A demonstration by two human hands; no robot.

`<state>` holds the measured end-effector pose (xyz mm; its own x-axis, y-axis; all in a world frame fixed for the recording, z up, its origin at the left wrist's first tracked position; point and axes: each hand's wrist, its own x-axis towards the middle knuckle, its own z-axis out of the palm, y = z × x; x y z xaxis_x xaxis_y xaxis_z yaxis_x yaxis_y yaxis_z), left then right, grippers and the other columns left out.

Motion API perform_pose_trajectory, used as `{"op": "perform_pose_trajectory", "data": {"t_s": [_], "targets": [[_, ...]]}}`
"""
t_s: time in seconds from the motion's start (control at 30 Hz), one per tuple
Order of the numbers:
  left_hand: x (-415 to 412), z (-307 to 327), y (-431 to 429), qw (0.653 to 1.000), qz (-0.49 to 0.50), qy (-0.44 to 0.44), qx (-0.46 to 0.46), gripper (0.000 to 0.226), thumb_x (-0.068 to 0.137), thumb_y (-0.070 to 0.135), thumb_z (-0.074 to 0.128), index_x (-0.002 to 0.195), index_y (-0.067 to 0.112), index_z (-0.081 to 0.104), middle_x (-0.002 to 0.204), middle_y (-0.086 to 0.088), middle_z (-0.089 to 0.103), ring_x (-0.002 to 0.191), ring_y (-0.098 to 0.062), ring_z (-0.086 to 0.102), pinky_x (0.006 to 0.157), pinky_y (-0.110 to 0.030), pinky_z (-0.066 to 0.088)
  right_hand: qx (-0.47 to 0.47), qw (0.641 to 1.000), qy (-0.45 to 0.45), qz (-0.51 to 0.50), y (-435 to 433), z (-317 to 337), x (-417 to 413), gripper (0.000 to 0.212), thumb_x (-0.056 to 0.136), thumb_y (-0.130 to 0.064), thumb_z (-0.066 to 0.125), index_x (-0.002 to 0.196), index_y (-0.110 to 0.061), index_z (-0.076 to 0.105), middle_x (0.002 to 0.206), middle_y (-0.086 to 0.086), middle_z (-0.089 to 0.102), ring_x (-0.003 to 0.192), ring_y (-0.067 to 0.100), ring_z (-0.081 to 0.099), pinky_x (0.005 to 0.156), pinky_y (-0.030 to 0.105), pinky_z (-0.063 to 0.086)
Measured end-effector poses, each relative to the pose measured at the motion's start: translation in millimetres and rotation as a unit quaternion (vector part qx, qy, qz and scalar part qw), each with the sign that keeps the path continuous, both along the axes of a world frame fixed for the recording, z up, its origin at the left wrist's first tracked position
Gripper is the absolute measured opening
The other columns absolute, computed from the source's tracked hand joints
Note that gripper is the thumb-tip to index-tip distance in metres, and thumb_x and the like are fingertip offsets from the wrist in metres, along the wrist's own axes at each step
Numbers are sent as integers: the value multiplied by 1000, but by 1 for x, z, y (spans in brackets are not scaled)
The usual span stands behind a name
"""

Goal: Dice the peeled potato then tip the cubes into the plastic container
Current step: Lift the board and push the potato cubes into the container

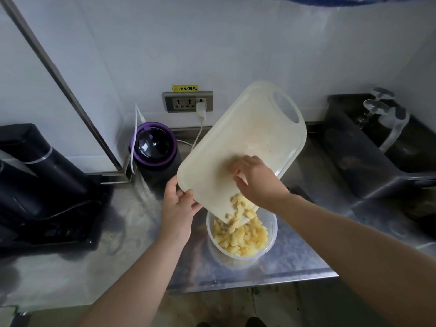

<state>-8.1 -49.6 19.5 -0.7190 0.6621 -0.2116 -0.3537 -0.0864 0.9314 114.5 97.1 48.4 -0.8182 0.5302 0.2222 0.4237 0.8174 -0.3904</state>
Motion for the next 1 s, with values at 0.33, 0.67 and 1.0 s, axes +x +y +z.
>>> {"op": "perform_pose_trajectory", "data": {"t_s": [0.33, 0.67, 1.0], "targets": [[-2, 6, 0, 999, 35, -24, 26, 42, 98, -7, 37, 125, 23, 46, 117, -1, 63, 106, -21, 64, 77, -27, 57, -90, 985, -130, 72, -45, -39, 40, 22, 98, -16, 53, 115, -14, 66, 119, 1, 56, 109, 19, 49, 95, 26, 39], [2, 13, -1, 999, 30, -22, 36, 43, 97, -7, 38, 127, 23, 47, 122, -6, 62, 109, -23, 64, 79, -29, 57, -158, 982, 9, -100, -34, -22, 34, 30, 97, 0, 46, 114, -9, 69, 110, 3, 67, 98, 15, 60, 80, 9, 38], [1, 20, -4, 994, 30, -87, 51, 44, 98, -5, 39, 135, 19, 45, 122, -7, 63, 104, -20, 67, 75, -29, 59, -339, 894, 104, -273, -31, -23, 66, 10, 91, -18, 65, 100, -13, 62, 91, 3, 68, 84, 19, 65, 77, 33, 56]]}}
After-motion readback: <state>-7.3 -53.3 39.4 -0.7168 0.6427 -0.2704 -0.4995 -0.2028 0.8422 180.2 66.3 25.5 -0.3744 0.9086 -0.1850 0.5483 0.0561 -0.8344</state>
